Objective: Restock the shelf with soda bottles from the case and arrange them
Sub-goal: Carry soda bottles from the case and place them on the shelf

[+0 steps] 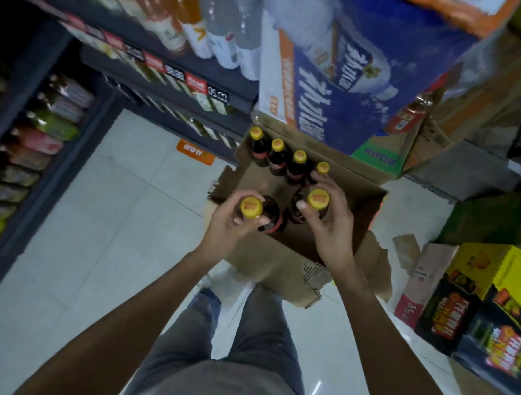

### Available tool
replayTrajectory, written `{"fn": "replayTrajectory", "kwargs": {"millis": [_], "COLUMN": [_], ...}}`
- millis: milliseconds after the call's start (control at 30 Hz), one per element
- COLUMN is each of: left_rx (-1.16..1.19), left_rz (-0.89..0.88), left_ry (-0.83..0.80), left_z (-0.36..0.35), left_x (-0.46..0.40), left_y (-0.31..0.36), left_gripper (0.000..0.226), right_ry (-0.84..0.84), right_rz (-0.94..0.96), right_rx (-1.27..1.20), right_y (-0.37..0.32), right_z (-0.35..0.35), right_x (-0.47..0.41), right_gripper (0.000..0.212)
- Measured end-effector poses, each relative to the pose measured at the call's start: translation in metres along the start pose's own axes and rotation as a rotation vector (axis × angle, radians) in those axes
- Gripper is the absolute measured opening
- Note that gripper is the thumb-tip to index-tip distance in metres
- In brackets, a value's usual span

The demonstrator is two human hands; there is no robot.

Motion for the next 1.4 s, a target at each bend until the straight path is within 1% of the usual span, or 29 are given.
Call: {"fn": "replayTrajectory", "kwargs": {"millis": [100, 167, 233, 300, 333, 467, 533, 633, 733, 800, 900, 967, 1033, 1133, 1200, 1300, 1400], "left_rx": [0.074, 0.081, 0.066, 0.036, -0.001, -0.109, -0.201, -0.31, -0.408, -0.461, -0.474, -0.506, -0.553, -0.631, -0.679, -0.706, -0.723], "left_rz": [-0.061, -0.064, -0.026, -0.017, -0.024, -0.039, -0.062, -0.056, -0.063, -0.057, -0.08, -0.11, -0.128, -0.139, -0.151, -0.201, -0.292], "left_ry": [0.216, 0.406, 0.608, 0.775, 0.831, 1.031, 1.083, 1.134, 1.221, 1.259, 1.333, 1.401, 1.492, 1.624, 1.699, 1.792, 1.813], "left_z": [0.061, 0.108, 0.156, 0.201, 0.224, 0.316, 0.361, 0.431, 0.507, 0.554, 0.617, 0.656, 0.698, 0.765, 0.812, 0.885, 0.954], "left_x": [0.027, 0.052, 0.084, 0.122, 0.142, 0.231, 0.281, 0.362, 0.443, 0.49, 0.551, 0.589, 0.627, 0.68, 0.708, 0.744, 0.767], "left_y": [0.039, 0.052, 0.056, 0.06, 0.062, 0.078, 0.092, 0.112, 0.138, 0.153, 0.176, 0.194, 0.207, 0.225, 0.238, 0.26, 0.29], "left_gripper": [0.028, 0.038, 0.053, 0.058, 0.056, 0.03, 0.027, 0.024, 0.022, 0.024, 0.027, 0.024, 0.019, 0.023, 0.025, 0.018, 0.022], "right_ry": [-0.143, -0.219, -0.296, -0.374, -0.425, -0.62, -0.663, -0.712, -0.837, -0.931, -1.072, -1.164, -1.235, -1.328, -1.344, -1.327, -1.282], "right_rz": [0.079, 0.113, 0.109, 0.095, 0.088, 0.145, 0.148, 0.149, 0.167, 0.221, 0.344, 0.402, 0.441, 0.445, 0.432, 0.39, 0.434], "right_rx": [0.018, 0.027, 0.031, 0.028, 0.021, 0.025, -0.014, -0.046, -0.023, 0.038, 0.134, 0.173, 0.156, 0.085, 0.039, -0.057, -0.175], "right_y": [-0.053, -0.08, -0.101, -0.12, -0.13, -0.169, -0.183, -0.207, -0.226, -0.241, -0.271, -0.291, -0.312, -0.345, -0.366, -0.404, -0.452], "right_z": [-0.057, -0.1, -0.144, -0.191, -0.218, -0.34, -0.401, -0.488, -0.579, -0.639, -0.722, -0.774, -0.825, -0.905, -0.959, -1.036, -1.096], "right_x": [0.011, 0.016, 0.022, 0.03, 0.038, 0.098, 0.138, 0.2, 0.261, 0.301, 0.361, 0.397, 0.428, 0.465, 0.482, 0.502, 0.522], "right_gripper": [0.026, 0.023, 0.023, 0.026, 0.026, 0.014, 0.011, 0.013, 0.014, 0.012, 0.006, 0.014, 0.021, 0.023, 0.02, 0.021, 0.015]}}
Point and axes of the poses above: each hand's wrist, its own x-axis away from the middle knuckle, its own z-axis out of the back of the hand, y = z × x, the point moved 8 cm from there along -x, towards the middle knuckle, and after that the axes turned 14 degrees about -z, right-handed, at the moved point
